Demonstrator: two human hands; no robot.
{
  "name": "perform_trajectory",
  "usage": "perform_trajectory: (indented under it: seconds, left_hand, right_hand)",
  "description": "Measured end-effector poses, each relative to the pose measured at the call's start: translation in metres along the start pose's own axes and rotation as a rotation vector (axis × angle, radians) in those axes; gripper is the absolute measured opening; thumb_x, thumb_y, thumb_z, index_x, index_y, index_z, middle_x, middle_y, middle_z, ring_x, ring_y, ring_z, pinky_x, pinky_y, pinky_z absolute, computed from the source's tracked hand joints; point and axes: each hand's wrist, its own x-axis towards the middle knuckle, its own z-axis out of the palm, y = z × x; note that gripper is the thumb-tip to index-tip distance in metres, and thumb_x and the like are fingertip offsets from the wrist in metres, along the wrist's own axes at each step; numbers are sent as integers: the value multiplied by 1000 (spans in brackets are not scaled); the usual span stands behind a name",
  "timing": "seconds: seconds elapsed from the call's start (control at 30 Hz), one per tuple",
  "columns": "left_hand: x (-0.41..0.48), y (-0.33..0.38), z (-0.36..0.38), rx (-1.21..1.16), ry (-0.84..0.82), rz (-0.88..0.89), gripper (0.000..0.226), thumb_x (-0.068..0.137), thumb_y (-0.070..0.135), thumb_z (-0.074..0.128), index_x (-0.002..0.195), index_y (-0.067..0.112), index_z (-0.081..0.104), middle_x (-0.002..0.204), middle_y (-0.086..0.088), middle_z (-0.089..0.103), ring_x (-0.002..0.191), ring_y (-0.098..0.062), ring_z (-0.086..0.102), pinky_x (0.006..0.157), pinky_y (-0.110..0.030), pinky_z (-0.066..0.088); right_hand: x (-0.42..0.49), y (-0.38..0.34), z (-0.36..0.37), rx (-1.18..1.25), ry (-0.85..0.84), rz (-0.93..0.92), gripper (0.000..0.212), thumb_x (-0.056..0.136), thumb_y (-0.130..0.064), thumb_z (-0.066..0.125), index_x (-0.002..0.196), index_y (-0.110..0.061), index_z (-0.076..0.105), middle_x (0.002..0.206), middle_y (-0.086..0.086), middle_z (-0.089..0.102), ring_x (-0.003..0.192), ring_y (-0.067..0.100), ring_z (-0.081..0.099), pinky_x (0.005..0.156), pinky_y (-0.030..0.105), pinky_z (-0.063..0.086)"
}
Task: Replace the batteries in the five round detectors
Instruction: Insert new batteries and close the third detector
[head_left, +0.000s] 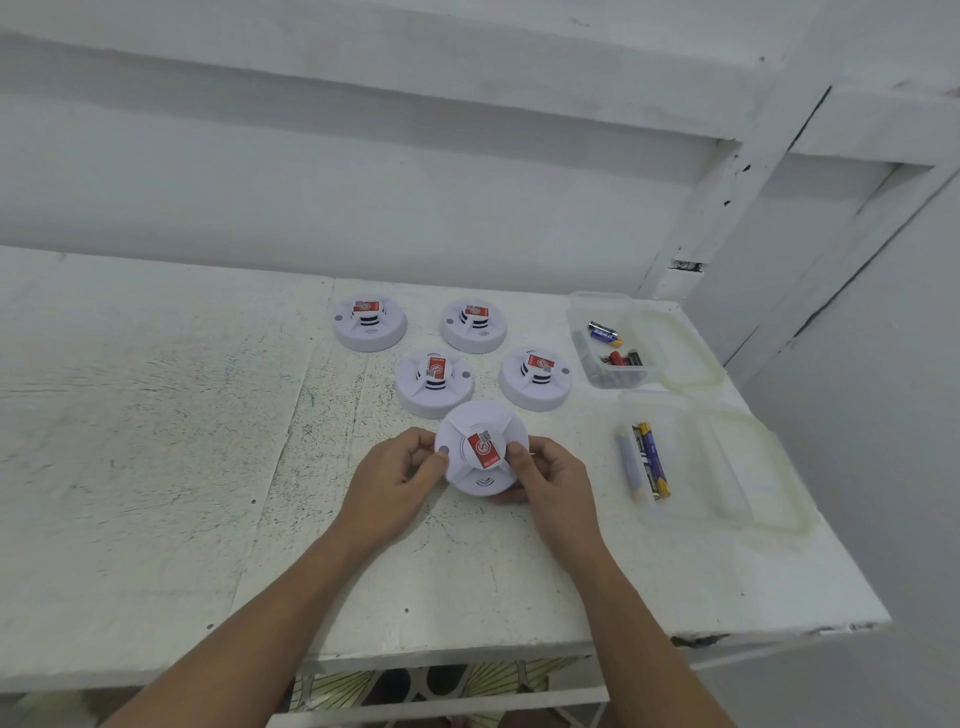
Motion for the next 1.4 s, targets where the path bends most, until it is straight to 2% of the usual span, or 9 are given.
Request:
perform_trajectory:
  seconds: [0.2, 0.3, 0.37, 0.53, 0.87, 0.97, 1.13, 1.23, 1.4]
  left_hand:
    - [-1, 3, -1, 0, -11, 7, 24, 82, 38, 49, 92, 22, 65, 68, 14, 69, 56, 2, 55, 53, -7, 38]
    - [0, 0, 0, 18, -20, 12, 14, 86, 32, 57, 95, 23, 65, 70, 15, 69, 59, 4, 57, 53, -6, 36]
    - [0, -3, 0, 35, -26, 8, 7, 90, 25, 61, 96, 25, 64, 73, 16, 70, 64, 2, 60, 58, -11, 39]
    - [-1, -2, -1, 61, -30, 13, 22, 81, 42, 55, 96, 27, 63, 80, 16, 72, 74, -14, 66, 70, -34, 51]
    - [-1, -4, 0, 75, -11, 8, 24, 83, 46, 54, 96, 28, 63, 81, 17, 72, 76, -15, 67, 73, -40, 53]
    - [0, -4, 0, 79, -1, -8, 26, 81, 49, 53, 94, 28, 63, 81, 18, 72, 76, -19, 66, 73, -43, 53]
    - [0, -4, 1, 75, 0, -4, 35, 77, 58, 52, 94, 30, 62, 81, 20, 72, 74, -17, 66, 72, -42, 53]
    - [0, -6, 0, 64, -2, -15, 32, 78, 56, 54, 95, 31, 62, 81, 19, 72, 75, -16, 67, 73, -44, 53]
    - [1, -7, 0, 50, -10, -9, 41, 73, 64, 51, 96, 32, 61, 82, 19, 72, 74, -19, 67, 72, -45, 53]
  right_hand:
    - [0, 2, 0, -19, -1, 4, 27, 94, -26, 56, 109, -4, 64, 91, 7, 75, 84, 19, 72, 66, 34, 60]
    - [0, 0, -1, -4, -4, 9, 26, 94, -24, 56, 109, -4, 64, 91, 7, 75, 83, 19, 72, 64, 31, 60]
    - [0, 0, -1, 5, -6, 12, 26, 94, -23, 56, 109, -4, 64, 91, 8, 75, 82, 19, 72, 63, 30, 60]
    - [0, -1, -1, 3, -12, 5, 24, 94, -23, 56, 108, -5, 64, 90, 7, 75, 81, 18, 72, 62, 27, 59]
    - [-1, 0, -1, -7, -15, 3, 27, 94, -24, 56, 109, -4, 64, 94, 9, 74, 83, 18, 72, 63, 29, 59]
    - [-1, 0, -2, -8, -14, -5, 25, 94, -23, 56, 108, -4, 64, 93, 8, 74, 82, 18, 72, 63, 29, 59]
    - [-1, 0, -2, -24, -13, -6, 25, 93, -25, 57, 107, -7, 65, 94, 6, 74, 84, 19, 72, 65, 31, 60]
    - [-1, 1, -2, -29, -14, -2, 25, 94, -25, 57, 109, -6, 65, 94, 7, 74, 84, 19, 72, 66, 33, 60]
    - [-2, 2, -1, -40, -24, -10, 30, 92, -29, 58, 113, -9, 63, 97, 6, 74, 88, 22, 72, 69, 37, 61]
